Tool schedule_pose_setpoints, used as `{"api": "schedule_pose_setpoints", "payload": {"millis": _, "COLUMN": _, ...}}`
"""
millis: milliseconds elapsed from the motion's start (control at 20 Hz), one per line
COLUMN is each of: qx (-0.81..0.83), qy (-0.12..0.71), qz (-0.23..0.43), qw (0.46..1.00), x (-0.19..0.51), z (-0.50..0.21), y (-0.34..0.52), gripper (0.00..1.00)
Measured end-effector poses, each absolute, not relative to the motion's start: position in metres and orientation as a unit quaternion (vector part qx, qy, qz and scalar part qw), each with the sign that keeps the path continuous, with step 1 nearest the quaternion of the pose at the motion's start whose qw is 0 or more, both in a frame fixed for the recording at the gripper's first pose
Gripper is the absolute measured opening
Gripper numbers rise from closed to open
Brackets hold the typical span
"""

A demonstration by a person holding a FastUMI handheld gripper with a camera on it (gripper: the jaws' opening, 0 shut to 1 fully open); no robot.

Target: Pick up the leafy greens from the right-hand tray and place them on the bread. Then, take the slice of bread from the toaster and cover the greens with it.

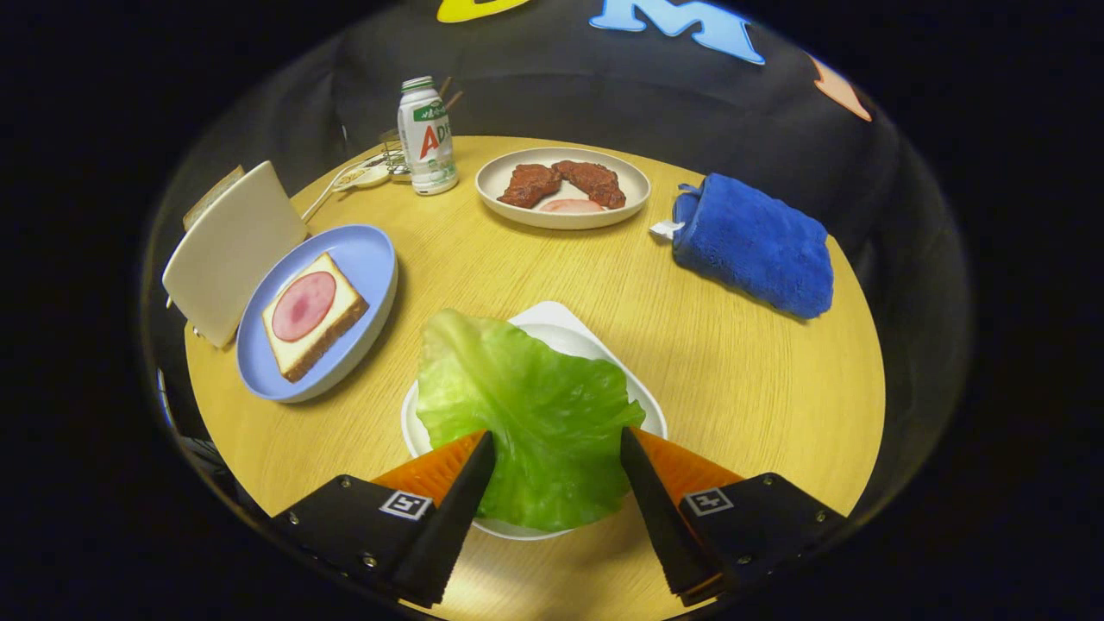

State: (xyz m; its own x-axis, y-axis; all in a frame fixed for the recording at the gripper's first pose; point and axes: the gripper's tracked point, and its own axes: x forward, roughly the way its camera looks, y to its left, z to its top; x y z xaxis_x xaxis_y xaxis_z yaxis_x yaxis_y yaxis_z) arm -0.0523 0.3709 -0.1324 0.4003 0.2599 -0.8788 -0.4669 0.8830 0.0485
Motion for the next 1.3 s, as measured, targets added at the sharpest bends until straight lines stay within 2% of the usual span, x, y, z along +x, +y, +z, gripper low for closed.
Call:
{"api": "schedule_pose_setpoints", "payload": {"millis": 50, "qx": -0.108, "qy": 0.499, "qz": 0.223, "qw": 0.831, "x": -0.049, "z": -0.134, "y": 0.368, "gripper": 0.83}}
{"api": "schedule_pose_setpoints", "payload": {"millis": 150, "qx": -0.101, "qy": 0.505, "qz": 0.202, "qw": 0.833, "x": -0.046, "z": -0.134, "y": 0.365, "gripper": 0.32}}
{"api": "schedule_pose_setpoints", "payload": {"millis": 250, "qx": -0.109, "qy": 0.507, "qz": 0.207, "qw": 0.83, "x": -0.047, "z": -0.131, "y": 0.362, "gripper": 0.05}}
{"api": "schedule_pose_setpoints", "payload": {"millis": 800, "qx": -0.079, "qy": 0.445, "qz": 0.226, "qw": 0.863, "x": -0.05, "z": -0.068, "y": 0.395, "gripper": 0.06}}
{"api": "schedule_pose_setpoints", "payload": {"millis": 1300, "qx": -0.071, "qy": 0.396, "qz": 0.316, "qw": 0.859, "x": -0.081, "z": -0.012, "y": 0.506, "gripper": 0.05}}
